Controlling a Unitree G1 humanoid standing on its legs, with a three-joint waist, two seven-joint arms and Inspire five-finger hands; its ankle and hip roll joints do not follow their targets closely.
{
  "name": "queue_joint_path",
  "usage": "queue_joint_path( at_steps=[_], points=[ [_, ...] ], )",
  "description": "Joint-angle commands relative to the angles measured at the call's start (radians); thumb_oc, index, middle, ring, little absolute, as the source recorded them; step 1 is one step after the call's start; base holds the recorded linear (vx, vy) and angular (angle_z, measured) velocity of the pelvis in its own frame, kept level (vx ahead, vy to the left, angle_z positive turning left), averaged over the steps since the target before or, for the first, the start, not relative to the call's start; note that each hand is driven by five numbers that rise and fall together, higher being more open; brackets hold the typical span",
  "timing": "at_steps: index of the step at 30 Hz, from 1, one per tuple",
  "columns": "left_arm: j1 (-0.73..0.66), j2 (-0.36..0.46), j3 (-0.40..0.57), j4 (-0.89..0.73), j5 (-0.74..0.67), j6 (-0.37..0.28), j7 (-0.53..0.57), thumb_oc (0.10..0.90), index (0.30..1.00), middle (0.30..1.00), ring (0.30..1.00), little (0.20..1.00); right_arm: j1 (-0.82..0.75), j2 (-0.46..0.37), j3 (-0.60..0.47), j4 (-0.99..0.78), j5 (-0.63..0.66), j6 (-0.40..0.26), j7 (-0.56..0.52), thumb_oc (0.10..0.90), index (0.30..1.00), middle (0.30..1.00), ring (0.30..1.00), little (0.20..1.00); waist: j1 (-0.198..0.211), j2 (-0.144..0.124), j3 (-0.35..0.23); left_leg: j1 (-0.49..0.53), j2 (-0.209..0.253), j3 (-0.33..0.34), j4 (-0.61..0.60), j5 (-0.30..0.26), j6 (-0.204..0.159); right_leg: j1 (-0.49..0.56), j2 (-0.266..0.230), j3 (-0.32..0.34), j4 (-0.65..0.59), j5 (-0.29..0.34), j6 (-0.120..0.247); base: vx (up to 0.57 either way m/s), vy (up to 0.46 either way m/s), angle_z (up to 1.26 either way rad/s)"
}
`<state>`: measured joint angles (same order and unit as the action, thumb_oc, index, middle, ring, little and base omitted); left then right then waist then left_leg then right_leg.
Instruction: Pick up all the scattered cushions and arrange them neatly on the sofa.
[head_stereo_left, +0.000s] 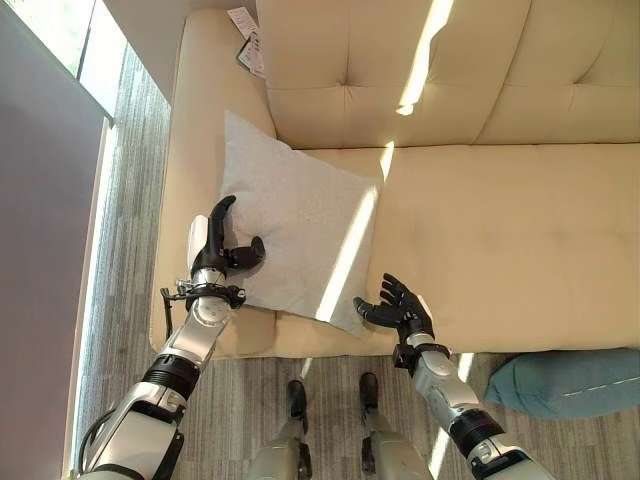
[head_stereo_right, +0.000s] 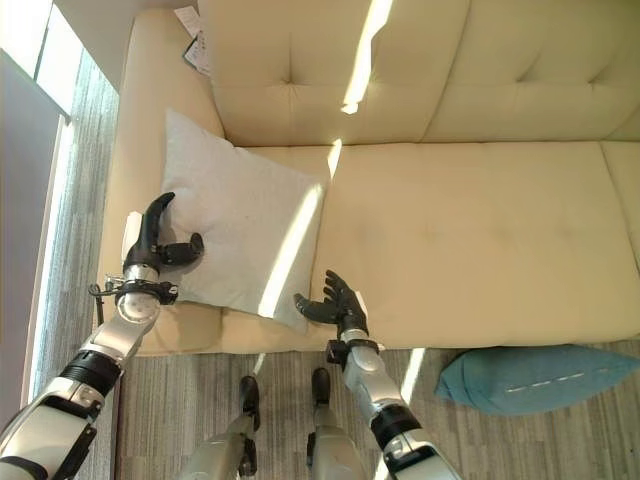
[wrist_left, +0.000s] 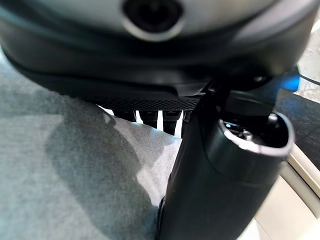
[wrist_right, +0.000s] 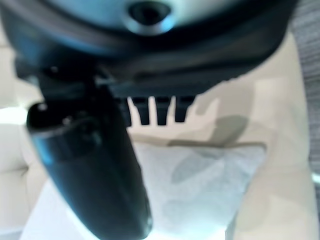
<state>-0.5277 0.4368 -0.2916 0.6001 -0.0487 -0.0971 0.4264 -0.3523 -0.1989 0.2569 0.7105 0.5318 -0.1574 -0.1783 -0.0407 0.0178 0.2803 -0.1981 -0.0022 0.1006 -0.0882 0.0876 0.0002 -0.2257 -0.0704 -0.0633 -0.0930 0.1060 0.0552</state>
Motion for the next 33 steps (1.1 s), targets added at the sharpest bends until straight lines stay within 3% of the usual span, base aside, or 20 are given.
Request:
queue_joint_path(
  at_steps=[1,11,16,21,22,23,24,33],
  points=[
    [0.003,-0.037,-0.016,-0.009,-0.042,-0.046,-0.046,0.800,0.900,0.900,0.900,0.900,-0.063,0.031,-0.039,-0.012,0.095,-0.083,-0.003,0.800,0.900,0.900,0.900,0.900,0.002,-0.009,-0.018,-0.037,-0.050,-0.019,0.110,-0.135,-0.002,-0.007,-0.009,0.017,0.054,-0.061,0.078,-0.02,-0.008,0.05],
    [0.019,-0.035,-0.013,-0.102,-0.096,-0.079,-0.055,0.800,0.900,0.900,0.900,0.900,-0.152,0.036,-0.024,0.082,0.073,-0.066,-0.032,0.800,0.900,0.900,0.900,0.900,0.040,-0.003,0.003,-0.090,-0.058,-0.050,0.116,-0.122,-0.006,-0.043,-0.015,-0.005,0.055,-0.056,0.073,-0.01,-0.008,0.08],
    [-0.011,-0.020,-0.020,-0.147,-0.111,-0.100,-0.052,0.800,0.900,0.900,0.900,0.900,-0.239,0.033,0.026,0.103,0.064,-0.053,-0.006,0.800,0.900,0.900,0.900,0.900,0.070,0.001,0.017,-0.112,-0.062,-0.069,0.121,-0.114,-0.009,-0.056,-0.017,-0.015,0.050,-0.054,0.073,-0.01,-0.012,0.14],
    [-0.027,-0.030,-0.036,-0.155,-0.148,-0.113,-0.054,0.800,0.900,0.900,0.900,0.900,-0.276,0.066,0.080,0.054,0.134,-0.058,0.042,0.800,0.900,0.900,0.900,0.900,0.083,-0.002,0.021,-0.102,-0.060,-0.075,0.112,-0.110,-0.012,-0.045,-0.012,-0.021,0.045,-0.059,0.072,0.00,-0.007,0.04],
    [-0.028,-0.033,-0.038,-0.157,-0.161,-0.117,-0.059,0.547,0.521,0.521,0.521,0.521,-0.281,0.071,0.091,0.036,0.151,-0.058,0.055,0.538,0.507,0.507,0.507,0.507,0.084,-0.004,0.021,-0.101,-0.061,-0.077,0.110,-0.109,-0.012,-0.042,-0.011,-0.021,0.044,-0.059,0.072,0.00,0.000,0.00],
    [-0.028,-0.033,-0.037,-0.157,-0.161,-0.117,-0.059,0.547,0.521,0.521,0.521,0.521,-0.282,0.072,0.091,0.036,0.151,-0.058,0.055,0.538,0.507,0.507,0.507,0.507,0.083,-0.005,0.019,-0.104,-0.062,-0.077,0.109,-0.105,-0.012,-0.046,-0.012,-0.021,0.043,-0.057,0.072,0.00,0.000,0.00],
    [-0.024,-0.038,-0.040,-0.169,-0.181,-0.126,-0.065,0.400,0.300,0.300,0.300,0.300,-0.278,0.083,0.106,-0.002,0.175,-0.065,0.077,0.400,0.300,0.300,0.300,0.300,0.085,-0.007,0.019,-0.100,-0.062,-0.077,0.107,-0.105,-0.013,-0.041,-0.010,-0.021,0.042,-0.058,0.072,0.00,0.000,0.00],
    [0.059,-0.058,0.002,-0.209,-0.238,-0.147,-0.088,0.400,0.300,0.300,0.300,0.300,-0.152,0.077,0.107,-0.204,0.178,-0.099,0.110,0.400,0.300,0.300,0.300,0.300,0.073,-0.020,0.007,-0.069,-0.058,-0.075,0.099,-0.113,-0.010,-0.011,-0.004,-0.022,0.036,-0.065,0.072,0.00,0.000,0.01]
  ],
)
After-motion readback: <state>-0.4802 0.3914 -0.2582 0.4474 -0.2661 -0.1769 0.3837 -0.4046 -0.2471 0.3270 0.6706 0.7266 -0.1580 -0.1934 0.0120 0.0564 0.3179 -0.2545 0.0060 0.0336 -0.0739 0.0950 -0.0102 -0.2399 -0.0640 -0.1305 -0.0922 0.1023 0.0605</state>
